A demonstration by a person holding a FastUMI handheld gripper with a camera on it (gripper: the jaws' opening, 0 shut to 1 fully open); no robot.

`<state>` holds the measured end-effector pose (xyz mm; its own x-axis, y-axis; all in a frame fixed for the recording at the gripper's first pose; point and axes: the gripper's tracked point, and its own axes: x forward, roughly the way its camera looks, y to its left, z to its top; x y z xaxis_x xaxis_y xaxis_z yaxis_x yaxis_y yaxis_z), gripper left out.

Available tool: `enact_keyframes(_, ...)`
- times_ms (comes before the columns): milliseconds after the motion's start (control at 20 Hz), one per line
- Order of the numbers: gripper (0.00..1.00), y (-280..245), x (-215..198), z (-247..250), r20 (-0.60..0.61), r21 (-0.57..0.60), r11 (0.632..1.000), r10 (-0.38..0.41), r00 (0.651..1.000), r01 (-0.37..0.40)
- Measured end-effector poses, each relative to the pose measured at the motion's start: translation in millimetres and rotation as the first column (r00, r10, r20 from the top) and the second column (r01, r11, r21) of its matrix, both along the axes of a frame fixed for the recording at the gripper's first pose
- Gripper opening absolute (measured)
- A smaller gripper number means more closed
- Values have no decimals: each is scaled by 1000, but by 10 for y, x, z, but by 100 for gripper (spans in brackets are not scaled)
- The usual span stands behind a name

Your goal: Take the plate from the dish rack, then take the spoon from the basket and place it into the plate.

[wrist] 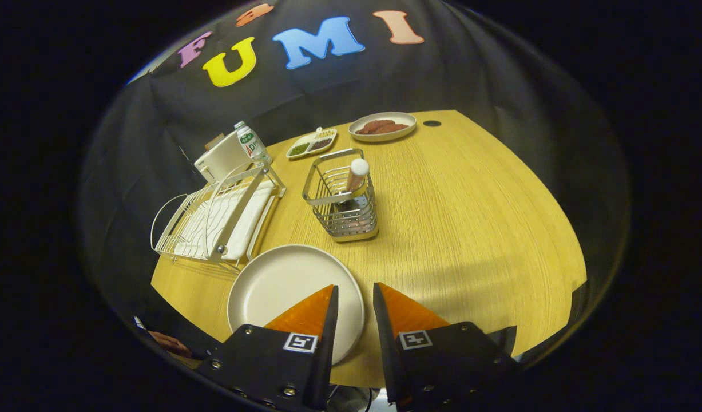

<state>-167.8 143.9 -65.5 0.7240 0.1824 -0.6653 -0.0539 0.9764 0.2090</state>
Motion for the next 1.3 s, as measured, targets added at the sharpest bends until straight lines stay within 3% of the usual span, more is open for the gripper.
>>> enact_keyframes(350,37,-152,149,794,296,-100,995,30,955,-1)
enact_keyframes(600,37,-248,301,1099,454,-125,992,34,890,26)
enact_keyframes(800,39,-263,406,1187,501,-136,990,43,864,30)
enact_keyframes(950,45,-221,519,1202,545,-128,992,58,837,14)
enact_keyframes(1050,55,-227,642,1144,575,-152,988,80,814,10)
enact_keyframes(1150,55,-217,773,1056,596,-171,985,98,797,7)
enact_keyframes(1300,56,-178,906,874,591,-160,987,93,801,3)
